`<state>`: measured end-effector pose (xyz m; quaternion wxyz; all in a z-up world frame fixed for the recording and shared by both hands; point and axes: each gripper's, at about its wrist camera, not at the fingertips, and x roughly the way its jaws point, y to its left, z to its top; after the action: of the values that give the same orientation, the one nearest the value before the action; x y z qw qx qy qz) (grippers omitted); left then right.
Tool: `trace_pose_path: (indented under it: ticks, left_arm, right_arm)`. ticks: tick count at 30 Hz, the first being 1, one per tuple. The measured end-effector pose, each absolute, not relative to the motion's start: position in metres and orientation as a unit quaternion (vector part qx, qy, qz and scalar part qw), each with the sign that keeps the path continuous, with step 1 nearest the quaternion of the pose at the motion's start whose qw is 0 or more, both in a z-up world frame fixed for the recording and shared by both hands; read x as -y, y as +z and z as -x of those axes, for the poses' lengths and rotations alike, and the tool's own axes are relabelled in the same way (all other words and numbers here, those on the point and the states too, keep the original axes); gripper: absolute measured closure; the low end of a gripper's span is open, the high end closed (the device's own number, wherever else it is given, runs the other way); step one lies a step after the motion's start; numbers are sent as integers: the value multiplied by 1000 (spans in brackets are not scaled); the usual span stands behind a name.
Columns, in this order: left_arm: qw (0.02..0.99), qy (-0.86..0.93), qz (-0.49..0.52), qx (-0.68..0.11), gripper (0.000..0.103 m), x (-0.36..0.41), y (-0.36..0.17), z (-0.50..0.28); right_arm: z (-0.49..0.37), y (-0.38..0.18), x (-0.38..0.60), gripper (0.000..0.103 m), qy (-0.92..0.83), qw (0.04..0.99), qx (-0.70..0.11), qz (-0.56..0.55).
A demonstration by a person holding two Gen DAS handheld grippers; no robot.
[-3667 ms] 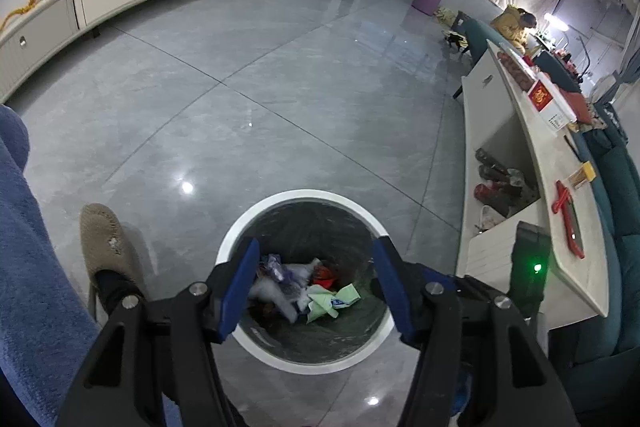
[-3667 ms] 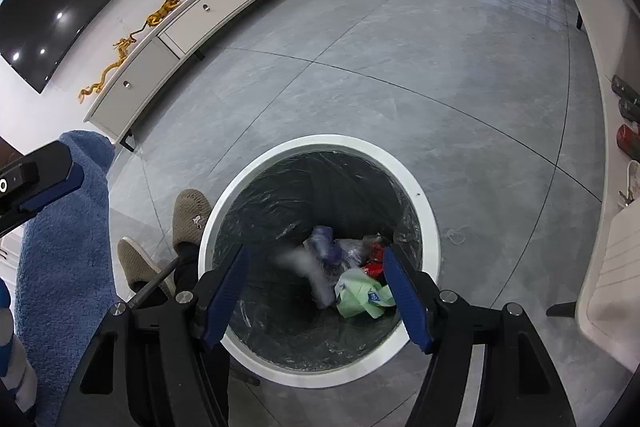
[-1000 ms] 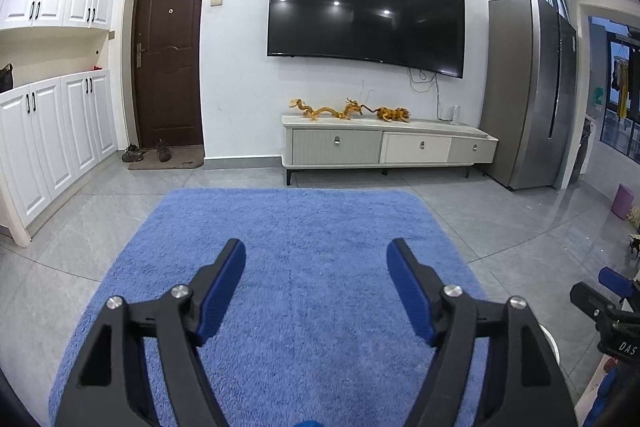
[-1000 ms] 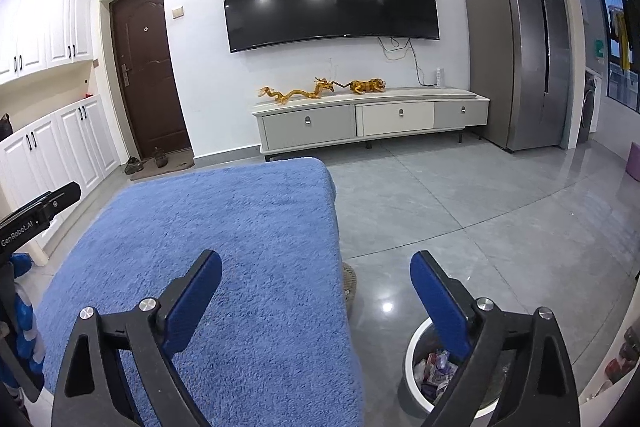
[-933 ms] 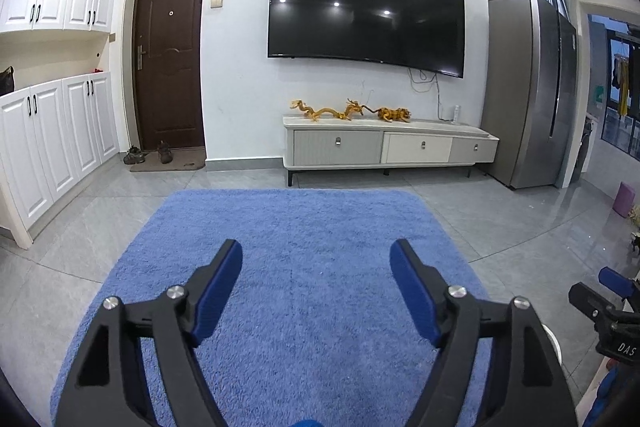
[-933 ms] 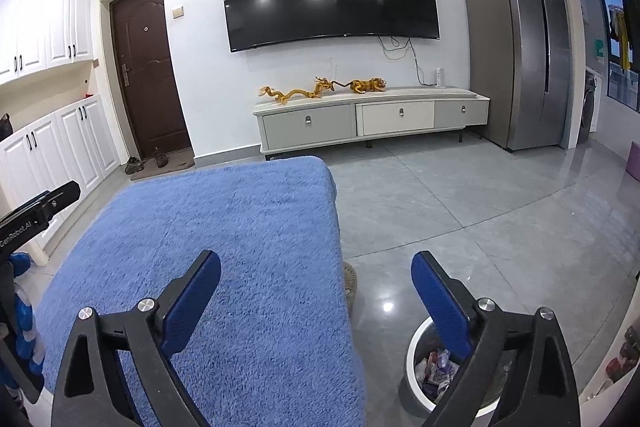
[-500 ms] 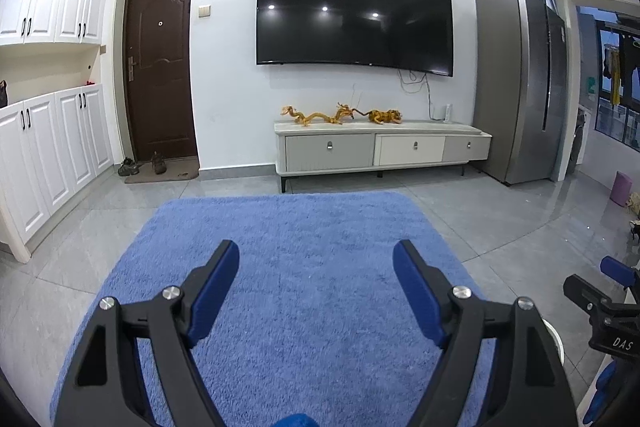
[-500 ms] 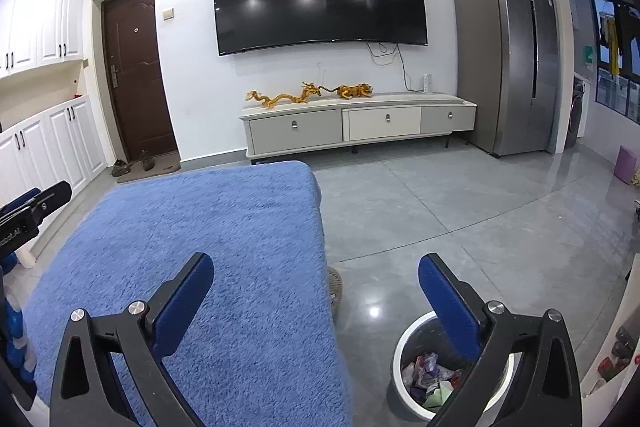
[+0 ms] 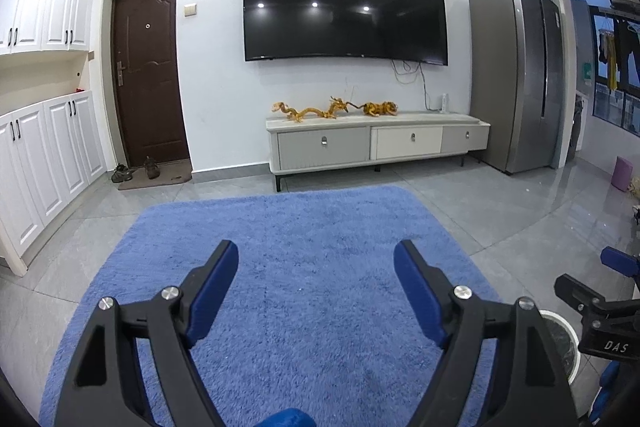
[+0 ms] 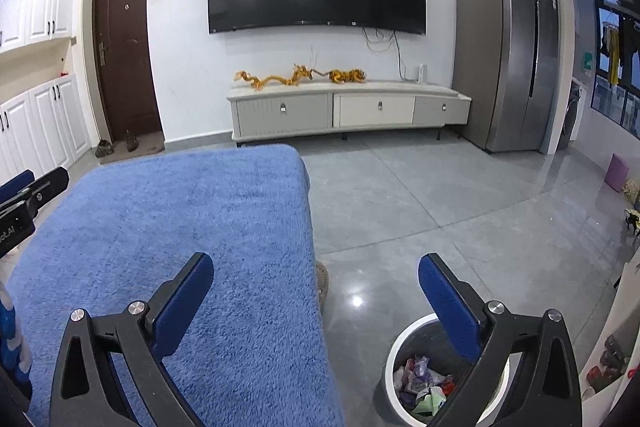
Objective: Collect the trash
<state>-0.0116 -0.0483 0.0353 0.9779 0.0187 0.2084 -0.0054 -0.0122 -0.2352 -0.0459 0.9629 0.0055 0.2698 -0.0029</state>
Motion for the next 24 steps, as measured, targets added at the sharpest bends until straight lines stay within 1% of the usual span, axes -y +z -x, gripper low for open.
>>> trace_pose_path:
  ticks: [9,24]
  left_arm:
    - [973,-2,-19,-231,24,47,15,-14]
    - [969,-16,-36,-243,24,71,8,-25]
  right_arm:
    - [-9,-61,228,0,-3,956,-293,15]
    - [-16,-61,239,0,9,959,-283,18]
